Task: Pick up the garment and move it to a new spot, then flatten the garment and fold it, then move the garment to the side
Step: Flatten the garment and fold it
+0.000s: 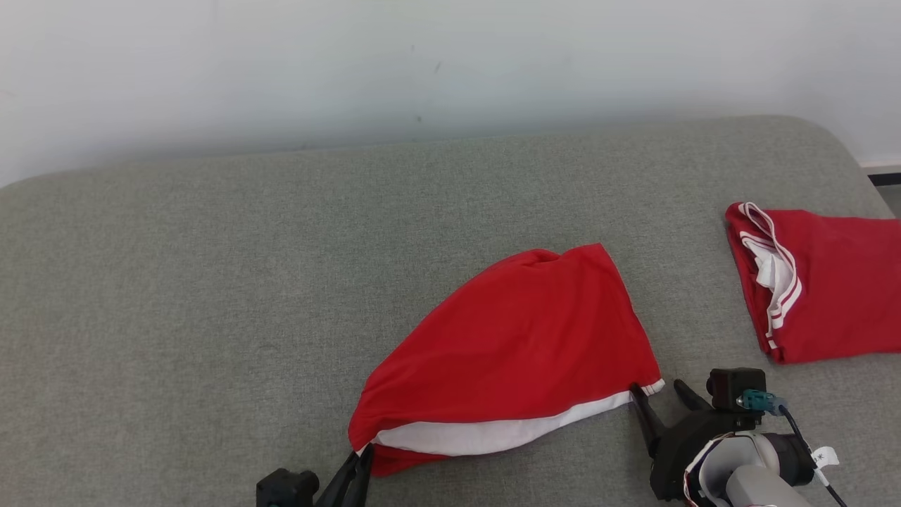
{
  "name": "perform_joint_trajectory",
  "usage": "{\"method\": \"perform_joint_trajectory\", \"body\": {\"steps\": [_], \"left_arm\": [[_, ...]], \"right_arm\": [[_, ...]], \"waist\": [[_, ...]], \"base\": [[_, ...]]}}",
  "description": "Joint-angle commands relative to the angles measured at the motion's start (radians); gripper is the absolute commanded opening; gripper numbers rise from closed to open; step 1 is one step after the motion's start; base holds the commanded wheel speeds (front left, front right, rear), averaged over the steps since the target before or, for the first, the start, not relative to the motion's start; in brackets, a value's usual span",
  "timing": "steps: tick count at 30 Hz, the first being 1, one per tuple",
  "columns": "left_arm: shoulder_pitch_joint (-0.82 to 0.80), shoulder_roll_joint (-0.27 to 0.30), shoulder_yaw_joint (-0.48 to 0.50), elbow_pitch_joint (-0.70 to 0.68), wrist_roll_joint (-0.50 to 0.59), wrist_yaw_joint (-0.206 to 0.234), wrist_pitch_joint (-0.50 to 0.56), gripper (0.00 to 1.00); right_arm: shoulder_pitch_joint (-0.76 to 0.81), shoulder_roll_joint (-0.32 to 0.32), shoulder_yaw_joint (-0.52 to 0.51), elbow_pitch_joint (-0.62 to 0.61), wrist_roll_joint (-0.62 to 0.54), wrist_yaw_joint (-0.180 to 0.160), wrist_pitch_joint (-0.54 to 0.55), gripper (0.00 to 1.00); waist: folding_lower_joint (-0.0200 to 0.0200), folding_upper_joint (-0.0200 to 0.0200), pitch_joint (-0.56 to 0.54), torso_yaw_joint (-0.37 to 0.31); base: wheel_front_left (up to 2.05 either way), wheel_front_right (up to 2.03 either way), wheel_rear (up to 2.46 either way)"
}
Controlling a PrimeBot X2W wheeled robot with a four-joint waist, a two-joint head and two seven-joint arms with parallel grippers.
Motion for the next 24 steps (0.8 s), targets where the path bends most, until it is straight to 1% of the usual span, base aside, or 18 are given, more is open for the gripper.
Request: {"method": "perform_joint_trajectory", "body": {"steps": [1,4,5,6,7,8,12,16,20,24], "left_arm": [[-0.009,0.002,-0.001,-0.004,0.011,-0.005,-0.002,0.00],[-0.015,0.002,-0.002,-0.009,0.020,-0.006,-0.002,0.00],[-0.016,0.002,-0.002,-0.010,0.021,-0.007,-0.002,0.00],[-0.016,0.002,-0.002,-0.011,0.023,-0.008,-0.002,0.00],[-0.015,0.002,-0.003,-0.012,0.022,-0.009,-0.002,0.00],[-0.014,0.002,-0.004,-0.011,0.023,-0.010,-0.002,0.00],[-0.005,0.002,-0.012,-0.013,0.018,-0.014,-0.002,0.00],[0.010,0.002,-0.024,-0.033,0.003,-0.014,-0.002,0.00],[0.021,0.002,-0.018,-0.075,-0.007,-0.018,-0.002,0.00],[0.007,0.012,-0.003,-0.133,-0.036,-0.021,-0.002,0.00]], "right_arm": [[-0.012,0.002,0.004,0.016,0.011,-0.003,0.000,1.00],[-0.036,0.011,0.021,0.066,0.026,-0.003,0.016,1.00],[-0.040,0.013,0.025,0.075,0.029,-0.003,0.013,0.92],[-0.043,0.016,0.031,0.082,0.033,-0.003,0.013,0.66],[-0.047,0.017,0.037,0.089,0.038,-0.003,0.012,0.32],[-0.049,0.020,0.040,0.097,0.042,-0.003,0.016,0.00],[-0.051,0.016,0.044,0.113,0.066,-0.003,-0.005,0.00],[-0.036,0.008,0.041,0.082,0.100,-0.003,-0.051,0.00],[-0.019,-0.001,0.028,0.006,0.156,-0.003,-0.085,0.00],[-0.005,-0.034,0.020,-0.105,0.207,-0.003,-0.088,0.00]], "waist": [[-0.0001,-0.0001,0.007,0.006],[-0.0001,-0.0001,0.019,0.014],[-0.0001,-0.0001,0.021,0.015],[-0.0001,-0.0001,0.023,0.016],[-0.0001,-0.0001,0.025,0.017],[-0.0001,-0.0001,0.026,0.018],[-0.0001,-0.0001,0.019,0.021],[-0.0001,-0.0001,-0.005,0.018],[-0.0001,-0.0001,-0.034,0.008],[-0.0001,-0.0001,-0.054,-0.002]], "base": [[0.00,0.00,0.00],[0.00,0.00,0.00],[0.00,0.00,0.00],[0.00,0.00,0.00],[0.00,0.00,0.00],[0.00,0.00,0.00],[0.00,0.00,0.00],[0.00,0.00,0.00],[0.00,0.00,0.00],[0.00,0.00,0.00]]}}
